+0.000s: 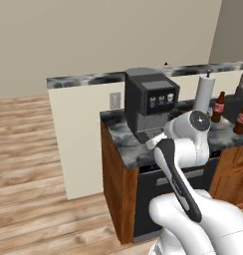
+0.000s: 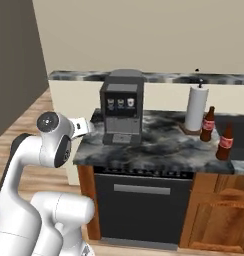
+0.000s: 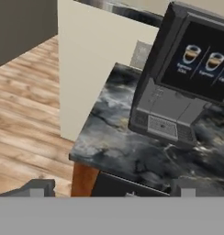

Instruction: Place the large bottle from the dining counter next to the other large bottle outside the sink, and place the small bottle from the dining counter next to the other small bottle inside the sink.

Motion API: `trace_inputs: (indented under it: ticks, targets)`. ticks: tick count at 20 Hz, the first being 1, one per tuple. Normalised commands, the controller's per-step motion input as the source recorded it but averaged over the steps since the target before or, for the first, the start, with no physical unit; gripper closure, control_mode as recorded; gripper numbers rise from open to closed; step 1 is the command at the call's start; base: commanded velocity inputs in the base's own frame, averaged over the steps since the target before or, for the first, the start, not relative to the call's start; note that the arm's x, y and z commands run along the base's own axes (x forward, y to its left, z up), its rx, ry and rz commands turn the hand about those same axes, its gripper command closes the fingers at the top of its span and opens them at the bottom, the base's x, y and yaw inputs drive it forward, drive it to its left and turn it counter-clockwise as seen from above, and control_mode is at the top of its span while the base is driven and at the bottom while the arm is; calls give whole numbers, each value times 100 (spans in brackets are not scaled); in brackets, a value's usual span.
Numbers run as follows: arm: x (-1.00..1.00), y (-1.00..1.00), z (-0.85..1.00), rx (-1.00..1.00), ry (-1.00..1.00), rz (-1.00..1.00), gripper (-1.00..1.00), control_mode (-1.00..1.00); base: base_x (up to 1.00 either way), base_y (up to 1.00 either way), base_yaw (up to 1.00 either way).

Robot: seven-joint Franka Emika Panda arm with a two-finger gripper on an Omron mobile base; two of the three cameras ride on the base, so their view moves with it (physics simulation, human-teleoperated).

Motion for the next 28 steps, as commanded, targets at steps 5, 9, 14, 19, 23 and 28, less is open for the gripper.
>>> trace_inputs:
  ticks: [5,9,14,19,23,28]
  targets:
    - [0,0,0,0,0,0,-100,100,0,78,0]
    - [0,0,0,0,0,0,-100,100,4,80,0]
    - [0,0,0,0,0,0,-100,100,25,74,0]
    - [0,0,0,0,0,0,-100,100,46,55,0]
    - [0,0,0,0,0,0,-100,100,53,60,0]
    - [0,0,0,0,0,0,-100,100,56,75,0]
